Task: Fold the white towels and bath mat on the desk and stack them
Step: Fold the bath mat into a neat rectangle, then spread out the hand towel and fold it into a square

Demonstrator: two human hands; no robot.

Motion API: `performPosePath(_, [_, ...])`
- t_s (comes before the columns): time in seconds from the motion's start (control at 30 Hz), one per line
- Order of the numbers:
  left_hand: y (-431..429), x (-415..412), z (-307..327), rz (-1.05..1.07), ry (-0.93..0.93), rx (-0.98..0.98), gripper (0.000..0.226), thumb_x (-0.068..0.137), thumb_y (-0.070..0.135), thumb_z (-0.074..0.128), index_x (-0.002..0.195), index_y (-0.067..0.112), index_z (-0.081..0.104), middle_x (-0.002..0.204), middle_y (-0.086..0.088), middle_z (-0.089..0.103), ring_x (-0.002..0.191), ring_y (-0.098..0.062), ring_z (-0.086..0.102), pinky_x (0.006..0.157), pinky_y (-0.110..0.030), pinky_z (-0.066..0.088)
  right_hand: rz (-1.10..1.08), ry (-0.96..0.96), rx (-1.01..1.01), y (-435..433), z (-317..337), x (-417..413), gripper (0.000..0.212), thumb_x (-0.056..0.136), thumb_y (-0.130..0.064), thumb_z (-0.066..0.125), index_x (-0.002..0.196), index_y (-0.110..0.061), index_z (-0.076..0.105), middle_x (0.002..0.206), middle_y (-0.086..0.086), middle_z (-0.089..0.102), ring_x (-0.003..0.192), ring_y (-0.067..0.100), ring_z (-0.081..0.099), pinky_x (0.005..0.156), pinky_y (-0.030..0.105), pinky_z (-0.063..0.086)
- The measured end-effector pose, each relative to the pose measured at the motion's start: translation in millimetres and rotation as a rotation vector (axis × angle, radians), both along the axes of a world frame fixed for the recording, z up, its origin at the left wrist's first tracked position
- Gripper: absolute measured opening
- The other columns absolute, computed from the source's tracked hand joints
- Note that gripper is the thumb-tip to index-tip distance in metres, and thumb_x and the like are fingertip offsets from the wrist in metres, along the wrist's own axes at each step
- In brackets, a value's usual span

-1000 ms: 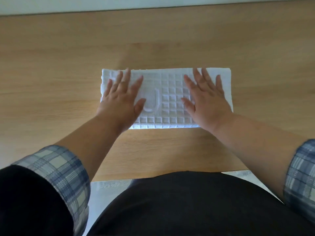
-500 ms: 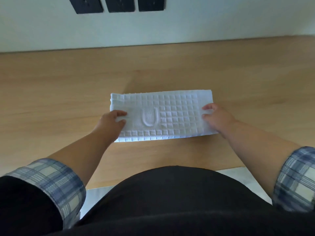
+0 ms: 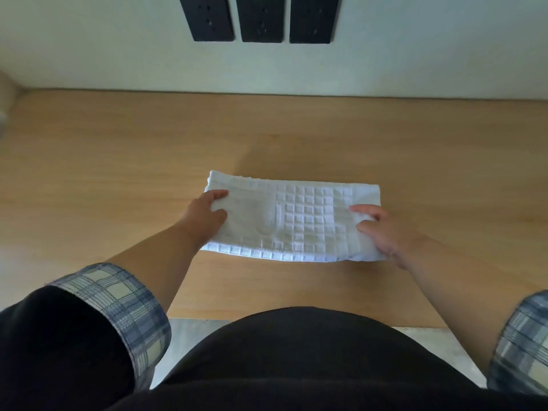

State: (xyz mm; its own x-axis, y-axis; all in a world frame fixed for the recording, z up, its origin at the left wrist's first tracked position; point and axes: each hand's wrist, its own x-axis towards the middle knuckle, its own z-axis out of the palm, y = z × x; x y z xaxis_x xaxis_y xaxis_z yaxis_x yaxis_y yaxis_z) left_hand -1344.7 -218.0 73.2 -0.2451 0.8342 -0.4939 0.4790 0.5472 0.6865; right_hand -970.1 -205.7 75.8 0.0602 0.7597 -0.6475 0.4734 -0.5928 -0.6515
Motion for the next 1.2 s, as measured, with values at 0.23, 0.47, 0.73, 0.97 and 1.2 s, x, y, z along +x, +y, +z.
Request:
performPosePath(0.23, [-14, -70, 37, 0.062, 0.2, 0.103, 0.055, 0.084, 0.022, 0.06, 0.134, 0.045, 0.057, 0.116, 0.015, 0.048, 0.074, 0.01, 0.051, 0.055, -0.006, 0.034, 0.178, 0.083, 0.16, 24, 32, -78, 0.055, 0.082, -0.032, 0.057, 0.114, -0.076, 0.05, 0.142, -0.02, 0.047, 0.116, 0.005, 0.056, 0.084, 0.027, 0.053])
performPosePath(0.47, [-4, -215, 66, 0.137, 0.216, 0.103, 0.048, 0.085, 0.022, 0.06, 0.126, 0.048, 0.058, 0.123, 0.004, 0.059, 0.083, -0.004, 0.058, 0.061, -0.02, 0.043, 0.242, 0.071, 0.272, 55, 59, -225, 0.065, 0.086, -0.033, 0.061, 0.134, -0.069, 0.034, 0.111, -0.034, 0.053, 0.082, -0.003, 0.064, 0.058, 0.02, 0.052])
performPosePath(0.73, [83, -363, 69, 0.018, 0.28, 0.145, 0.05, 0.088, 0.019, 0.059, 0.131, 0.045, 0.055, 0.102, 0.011, 0.058, 0.074, -0.005, 0.056, 0.058, -0.02, 0.043, 0.193, -0.031, 0.347, 112, 51, -375, 0.063, 0.086, -0.032, 0.06, 0.136, -0.063, 0.036, 0.101, -0.022, 0.059, 0.067, 0.011, 0.063, 0.054, 0.033, 0.056])
performPosePath(0.97, [142, -442, 37, 0.033, 0.178, 0.105, 0.051, 0.088, 0.018, 0.055, 0.127, 0.051, 0.056, 0.099, 0.01, 0.06, 0.081, -0.017, 0.063, 0.067, -0.026, 0.053, 0.149, -0.098, 0.234, 166, 29, -452, 0.075, 0.076, -0.022, 0.043, 0.143, -0.056, 0.033, 0.134, -0.013, 0.049, 0.069, 0.004, 0.058, 0.049, 0.022, 0.044])
performPosePath(1.2, [159, -477, -13, -0.108, 0.418, -0.059, 0.061, 0.095, 0.026, 0.062, 0.15, 0.036, 0.039, 0.148, -0.012, 0.039, 0.112, -0.033, 0.059, 0.093, -0.042, 0.053, 0.186, -0.338, 0.117, 182, -7, -480, 0.075, 0.09, -0.005, 0.039, 0.155, -0.042, 0.025, 0.158, 0.001, 0.034, 0.094, 0.023, 0.064, 0.057, 0.024, 0.053])
